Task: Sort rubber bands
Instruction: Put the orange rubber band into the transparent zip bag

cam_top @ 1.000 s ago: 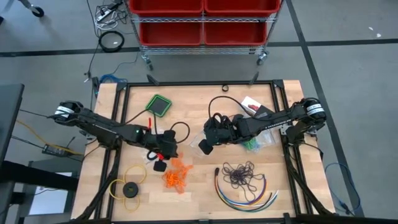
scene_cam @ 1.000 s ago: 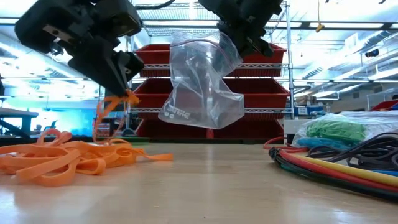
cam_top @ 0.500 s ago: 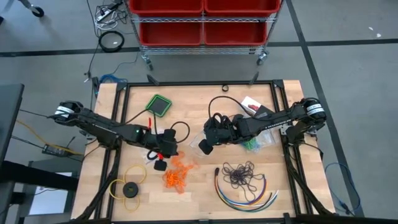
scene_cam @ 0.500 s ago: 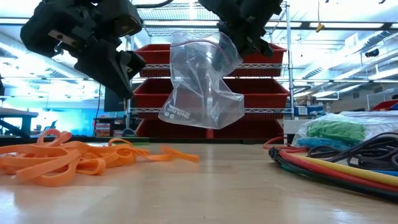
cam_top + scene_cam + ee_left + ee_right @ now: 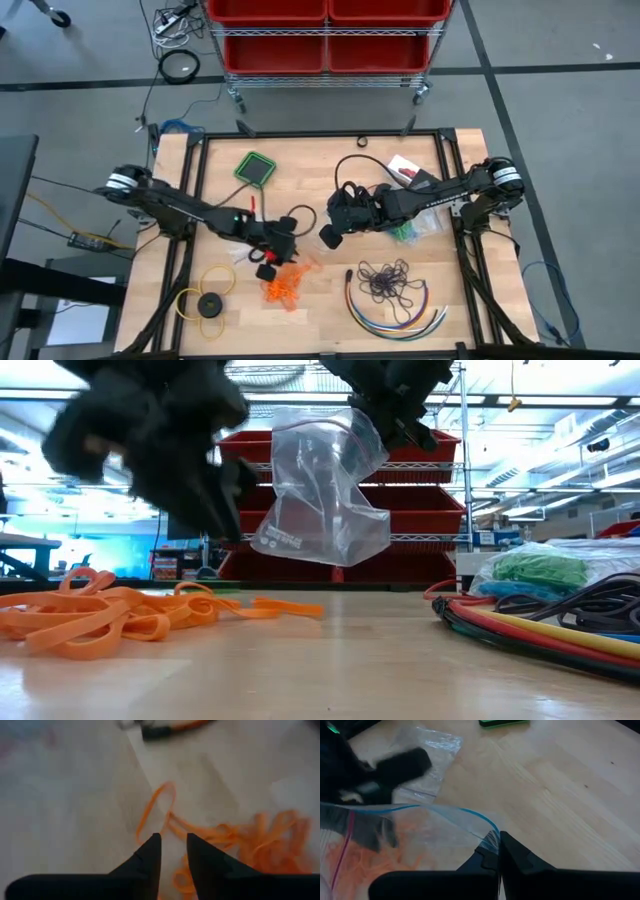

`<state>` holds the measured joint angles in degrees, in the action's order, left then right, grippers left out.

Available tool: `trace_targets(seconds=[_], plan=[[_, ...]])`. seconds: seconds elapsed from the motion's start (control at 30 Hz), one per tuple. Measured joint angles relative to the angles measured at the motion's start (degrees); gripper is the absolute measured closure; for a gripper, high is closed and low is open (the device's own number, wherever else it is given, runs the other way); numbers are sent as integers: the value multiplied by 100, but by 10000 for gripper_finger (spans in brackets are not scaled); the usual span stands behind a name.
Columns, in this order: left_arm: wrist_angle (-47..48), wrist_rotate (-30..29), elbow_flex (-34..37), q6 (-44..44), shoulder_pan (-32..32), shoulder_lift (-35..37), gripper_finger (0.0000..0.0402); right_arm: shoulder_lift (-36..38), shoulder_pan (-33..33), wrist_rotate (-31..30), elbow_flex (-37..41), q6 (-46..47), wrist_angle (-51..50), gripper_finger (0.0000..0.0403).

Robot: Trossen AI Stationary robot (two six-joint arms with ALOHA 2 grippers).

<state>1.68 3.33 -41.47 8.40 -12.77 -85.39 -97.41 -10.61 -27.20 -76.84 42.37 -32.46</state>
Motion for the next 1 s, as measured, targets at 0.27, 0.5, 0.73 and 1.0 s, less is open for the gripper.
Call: trace_targets(seconds=[0.27, 0.5, 0.73, 1.0], plan=[[-752, -4, 2, 54, 223, -1077, 251, 0, 7, 39, 0, -63, 45, 403], [-1569, 81, 2, 42, 302, -1539, 240, 0, 13, 37, 0, -63, 45, 403], [-1448, 21, -22, 320, 302, -1604, 363, 0, 15, 37, 0, -103, 65, 403], [-1034, 75, 13, 319, 224, -1111, 398, 0, 15, 37, 0, -111, 19, 403]])
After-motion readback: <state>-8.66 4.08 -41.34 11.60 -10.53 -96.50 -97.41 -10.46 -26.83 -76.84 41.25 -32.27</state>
